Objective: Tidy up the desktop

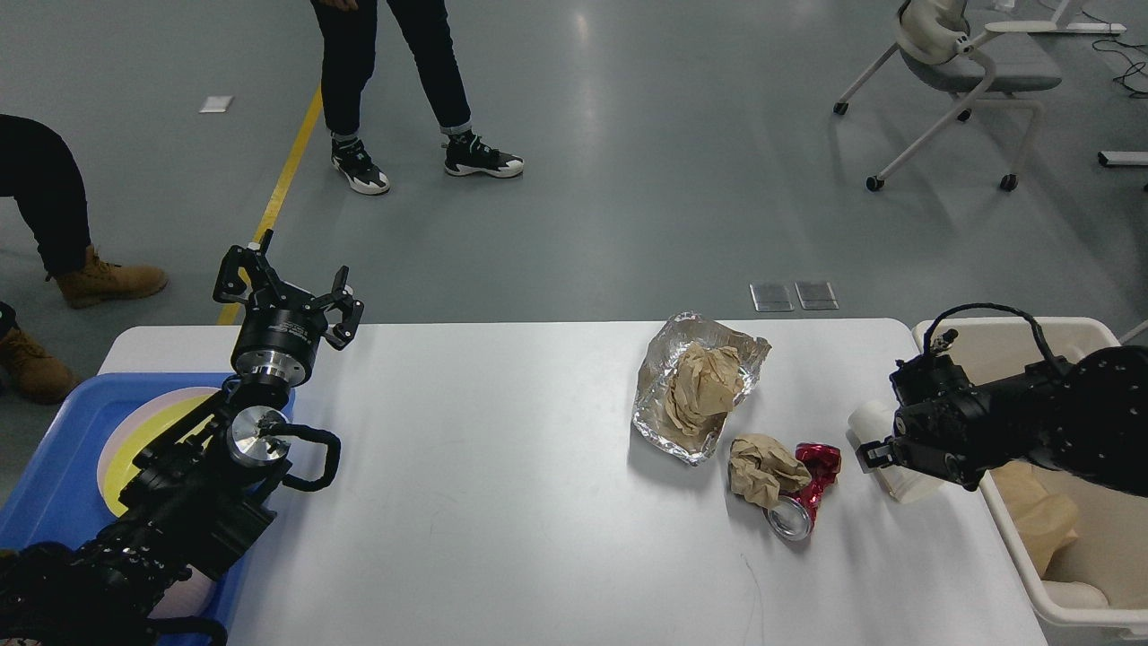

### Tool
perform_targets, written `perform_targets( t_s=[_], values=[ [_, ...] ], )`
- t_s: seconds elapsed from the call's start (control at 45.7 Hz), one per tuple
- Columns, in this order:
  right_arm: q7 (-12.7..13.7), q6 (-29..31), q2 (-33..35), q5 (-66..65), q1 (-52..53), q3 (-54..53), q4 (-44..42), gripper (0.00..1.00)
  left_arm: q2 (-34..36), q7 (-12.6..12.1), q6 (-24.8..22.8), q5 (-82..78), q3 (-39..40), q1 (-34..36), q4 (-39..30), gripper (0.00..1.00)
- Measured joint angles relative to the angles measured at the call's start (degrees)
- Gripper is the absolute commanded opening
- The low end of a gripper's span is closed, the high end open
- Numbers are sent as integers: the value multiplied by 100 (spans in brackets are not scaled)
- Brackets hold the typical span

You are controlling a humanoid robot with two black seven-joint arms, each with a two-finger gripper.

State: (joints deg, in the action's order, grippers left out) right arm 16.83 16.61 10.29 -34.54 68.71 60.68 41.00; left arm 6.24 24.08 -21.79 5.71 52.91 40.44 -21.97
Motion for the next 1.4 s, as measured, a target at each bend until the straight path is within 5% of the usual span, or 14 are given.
perform_targets(
  t_s=[0.284,0.591,0.744,1.181,1.4],
  values=[
    [-6,-16,-138,-8,-296,-98,-241,98,0,0,0,0,0,0,0,96],
    [11,1,-96,61,-434,-224,-359,25,0,0,0,0,0,0,0,96],
    [32,75,-58,101,-438,-332,-356,0,0,0,0,0,0,0,0,96],
    [24,914,143,175,-209,-631,-95,0,0,0,0,0,0,0,0,96],
    [13,1865,895,386,1182,-676,921,0,0,0,0,0,0,0,0,96]
  ],
)
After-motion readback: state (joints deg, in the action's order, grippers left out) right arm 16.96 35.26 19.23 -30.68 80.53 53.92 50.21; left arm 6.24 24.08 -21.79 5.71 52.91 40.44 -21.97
